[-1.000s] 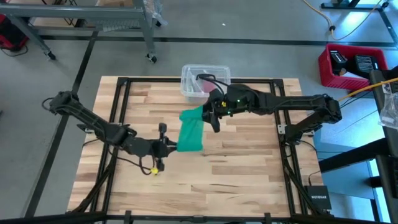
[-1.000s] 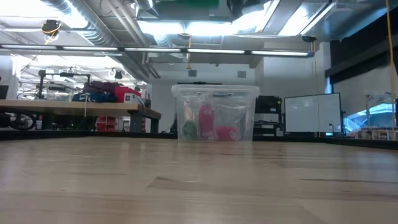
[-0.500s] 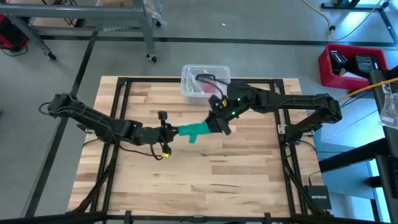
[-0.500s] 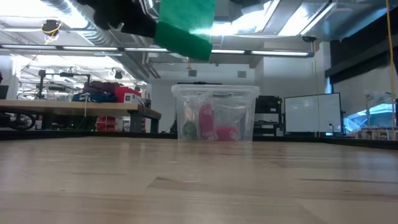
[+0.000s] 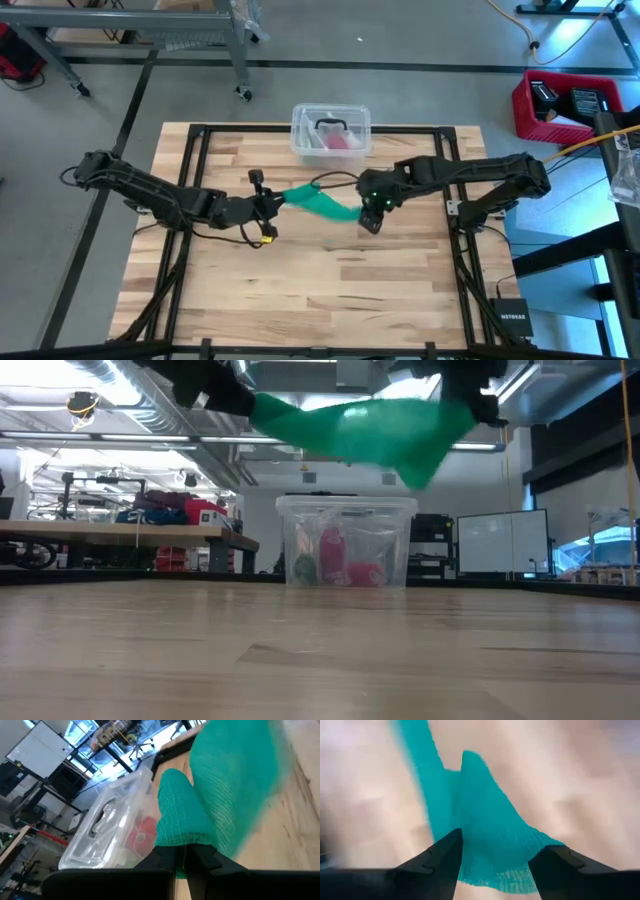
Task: Roll bandage
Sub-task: Roll the green bandage
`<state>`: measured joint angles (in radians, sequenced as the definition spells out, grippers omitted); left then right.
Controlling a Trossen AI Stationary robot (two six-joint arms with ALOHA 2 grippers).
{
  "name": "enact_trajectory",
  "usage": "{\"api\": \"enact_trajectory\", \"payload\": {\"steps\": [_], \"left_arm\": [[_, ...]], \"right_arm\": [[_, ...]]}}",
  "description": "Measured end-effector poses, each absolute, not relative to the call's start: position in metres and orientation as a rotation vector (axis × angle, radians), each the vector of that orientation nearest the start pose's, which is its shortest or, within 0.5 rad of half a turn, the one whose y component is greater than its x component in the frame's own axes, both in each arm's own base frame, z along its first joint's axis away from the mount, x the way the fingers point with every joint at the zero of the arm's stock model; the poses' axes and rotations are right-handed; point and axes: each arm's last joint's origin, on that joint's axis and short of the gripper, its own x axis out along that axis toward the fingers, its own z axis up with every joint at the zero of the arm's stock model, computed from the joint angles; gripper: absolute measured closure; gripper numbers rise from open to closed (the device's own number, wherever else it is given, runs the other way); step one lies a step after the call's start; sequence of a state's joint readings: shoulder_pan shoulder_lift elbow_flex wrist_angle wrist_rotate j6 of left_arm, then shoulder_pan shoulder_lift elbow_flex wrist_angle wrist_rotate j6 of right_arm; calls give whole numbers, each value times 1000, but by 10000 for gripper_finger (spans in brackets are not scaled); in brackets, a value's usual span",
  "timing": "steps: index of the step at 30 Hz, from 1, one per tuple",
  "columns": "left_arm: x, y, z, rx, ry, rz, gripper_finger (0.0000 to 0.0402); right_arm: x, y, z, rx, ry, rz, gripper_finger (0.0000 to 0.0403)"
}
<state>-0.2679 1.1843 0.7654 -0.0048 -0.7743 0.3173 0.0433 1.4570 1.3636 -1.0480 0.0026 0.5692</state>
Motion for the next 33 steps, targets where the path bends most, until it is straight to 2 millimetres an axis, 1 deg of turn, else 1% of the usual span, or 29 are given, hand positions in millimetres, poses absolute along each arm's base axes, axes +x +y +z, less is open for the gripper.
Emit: {"api": "enact_trajectory", "payload": {"steps": [2,4,8,10,12,14,15,17,21,23,24,26,28,29,31,33], "left_arm": [[247,-47,269,515,431,441,389],[247,-47,270,519,422,441,389],[248,-47,272,514,403,445,389],[248,-47,273,513,390,447,389],[248,-47,273,514,389,447,389],[248,-47,273,519,393,446,389],[248,-47,273,527,396,444,389],[249,-47,273,534,397,435,389],[247,-47,268,545,415,428,389],[247,-46,266,546,419,427,389],[247,-46,264,548,424,426,389],[246,-46,263,550,428,425,389],[246,-46,262,553,430,424,389],[246,-46,263,553,426,424,389],[247,-46,263,564,422,423,389],[247,-47,265,566,403,424,389]], "right_arm": [[275,11,313,400,1132,-397,189],[275,10,311,371,1120,-431,189],[277,11,302,344,1128,-377,189],[279,11,294,332,1116,-370,188],[281,10,286,294,1094,-383,181],[285,9,285,252,1049,-352,168],[287,9,286,220,1035,-327,161],[290,6,296,146,1005,-316,147],[296,2,331,-30,777,-338,129],[301,1,344,-116,659,-341,128],[304,1,346,-156,620,-320,128],[306,3,345,-230,621,-222,127],[304,5,341,-290,672,-127,127],[301,5,338,-301,706,-110,127],[296,6,335,-282,767,-95,127],[292,6,328,-227,808,-88,127]]}}
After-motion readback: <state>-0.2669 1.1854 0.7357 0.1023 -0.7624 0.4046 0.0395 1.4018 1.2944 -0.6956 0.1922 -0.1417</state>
